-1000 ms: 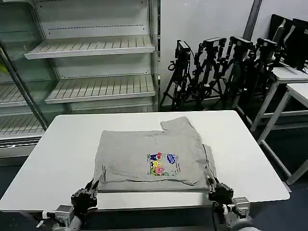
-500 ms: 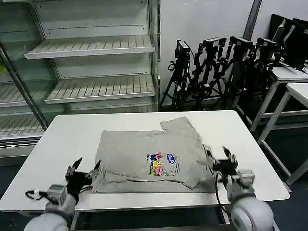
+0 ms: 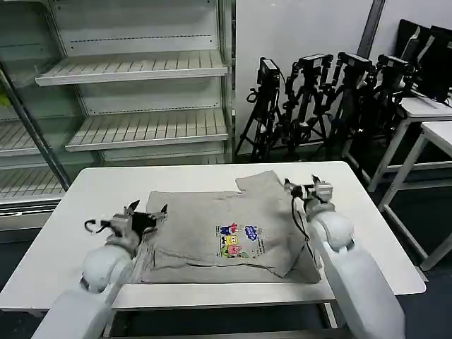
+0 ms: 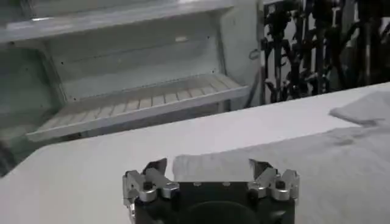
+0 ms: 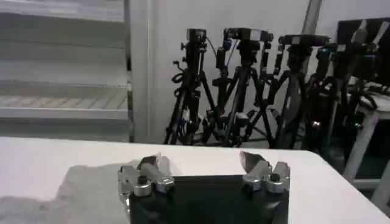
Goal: Fold and organize the clothes.
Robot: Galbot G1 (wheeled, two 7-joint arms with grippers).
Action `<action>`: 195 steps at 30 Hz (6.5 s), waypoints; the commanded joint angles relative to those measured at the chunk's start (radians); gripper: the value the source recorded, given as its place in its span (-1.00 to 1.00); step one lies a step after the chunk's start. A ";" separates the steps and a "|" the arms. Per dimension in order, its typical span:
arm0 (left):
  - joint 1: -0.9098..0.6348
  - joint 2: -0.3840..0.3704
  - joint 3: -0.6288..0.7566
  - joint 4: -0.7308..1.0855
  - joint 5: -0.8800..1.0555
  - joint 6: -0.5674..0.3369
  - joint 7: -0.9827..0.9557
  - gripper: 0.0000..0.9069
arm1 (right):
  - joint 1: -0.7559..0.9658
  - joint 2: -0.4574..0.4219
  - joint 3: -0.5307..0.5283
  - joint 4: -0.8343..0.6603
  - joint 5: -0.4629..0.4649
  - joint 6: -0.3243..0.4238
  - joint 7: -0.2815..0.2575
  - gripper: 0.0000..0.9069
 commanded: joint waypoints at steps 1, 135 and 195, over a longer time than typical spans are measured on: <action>-0.397 -0.032 0.184 0.430 -0.015 0.017 -0.009 1.00 | 0.256 0.090 -0.069 -0.404 -0.032 -0.001 -0.020 1.00; 0.400 -0.009 -0.187 -0.274 -0.029 -0.051 -0.050 1.00 | -0.818 -0.027 0.205 0.706 -0.081 0.169 0.035 1.00; 0.411 -0.090 -0.450 -0.216 -0.590 -0.183 -0.124 -0.91 | -0.985 0.051 0.251 0.817 -0.134 0.224 0.034 1.00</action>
